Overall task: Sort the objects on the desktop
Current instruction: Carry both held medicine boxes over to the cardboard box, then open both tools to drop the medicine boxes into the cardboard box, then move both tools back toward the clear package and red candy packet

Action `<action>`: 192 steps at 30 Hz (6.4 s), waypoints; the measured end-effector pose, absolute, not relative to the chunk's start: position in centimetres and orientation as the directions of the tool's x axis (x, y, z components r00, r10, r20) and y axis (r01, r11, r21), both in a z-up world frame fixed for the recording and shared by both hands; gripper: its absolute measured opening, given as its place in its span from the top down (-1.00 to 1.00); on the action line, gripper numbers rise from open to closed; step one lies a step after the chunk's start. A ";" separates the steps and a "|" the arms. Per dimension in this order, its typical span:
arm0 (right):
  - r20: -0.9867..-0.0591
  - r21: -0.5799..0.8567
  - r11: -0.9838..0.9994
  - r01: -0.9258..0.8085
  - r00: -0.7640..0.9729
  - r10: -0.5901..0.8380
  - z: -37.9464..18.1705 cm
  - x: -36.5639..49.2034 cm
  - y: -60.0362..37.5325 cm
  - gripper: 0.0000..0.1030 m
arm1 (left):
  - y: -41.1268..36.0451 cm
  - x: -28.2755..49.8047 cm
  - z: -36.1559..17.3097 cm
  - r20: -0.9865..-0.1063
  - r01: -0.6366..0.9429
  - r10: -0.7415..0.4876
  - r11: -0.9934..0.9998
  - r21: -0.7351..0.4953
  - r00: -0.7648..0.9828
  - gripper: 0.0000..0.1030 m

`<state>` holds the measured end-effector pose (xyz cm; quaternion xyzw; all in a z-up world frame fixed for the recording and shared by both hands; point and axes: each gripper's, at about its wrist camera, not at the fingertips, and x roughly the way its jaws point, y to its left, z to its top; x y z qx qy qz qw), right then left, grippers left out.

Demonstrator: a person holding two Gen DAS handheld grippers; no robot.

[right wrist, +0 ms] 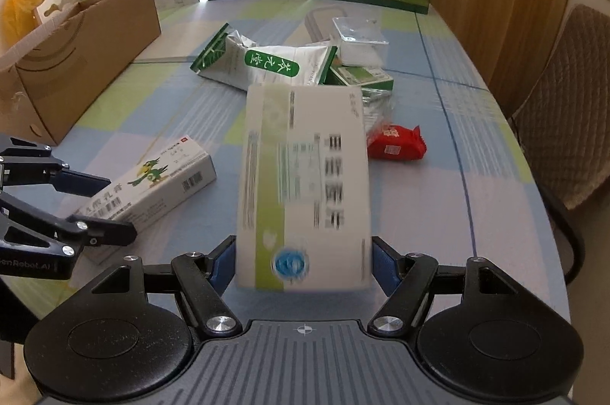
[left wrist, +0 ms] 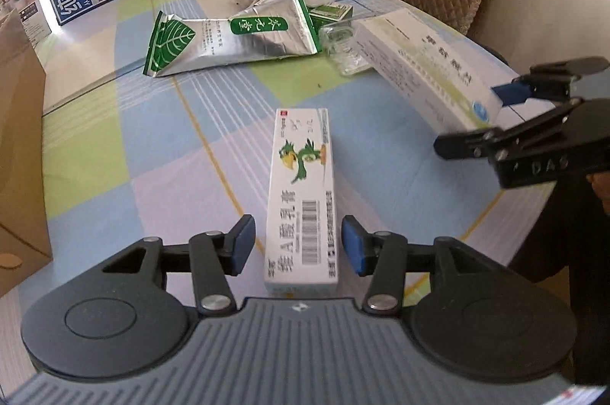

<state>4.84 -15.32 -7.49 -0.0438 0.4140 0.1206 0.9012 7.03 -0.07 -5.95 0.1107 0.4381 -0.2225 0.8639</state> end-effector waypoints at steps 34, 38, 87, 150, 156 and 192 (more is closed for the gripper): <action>-0.711 0.047 0.981 -0.186 0.684 0.164 -4.2 5.1 -14.8 -0.33 | -1.0 7.3 -4.6 -0.795 0.468 -0.256 0.883 0.039 0.550 0.36; -0.696 0.059 0.978 -0.203 0.694 0.186 -2.8 4.7 -13.9 -0.33 | -0.1 6.7 -3.1 -0.778 0.440 -0.244 0.897 0.045 0.578 0.36; -0.667 0.218 0.826 -0.520 0.539 0.515 2.1 18.4 18.7 -0.32 | 29.8 12.2 6.0 -0.616 -0.075 0.098 0.995 0.063 0.782 0.36; -0.628 0.245 0.944 -0.221 0.706 0.328 3.7 7.9 -6.2 -0.72 | 17.7 3.3 8.8 -0.591 0.047 -0.018 0.998 0.034 0.807 0.00; -0.637 0.236 0.959 -0.154 0.721 0.273 3.1 6.5 -9.8 -0.77 | 14.3 2.9 8.7 -0.591 0.130 -0.082 0.991 0.039 0.803 -0.26; -0.730 0.061 0.976 -0.207 0.658 0.185 -2.7 7.1 -21.1 -0.95 | 0.2 8.7 2.3 -0.734 0.406 -0.298 0.913 -0.032 0.611 -0.86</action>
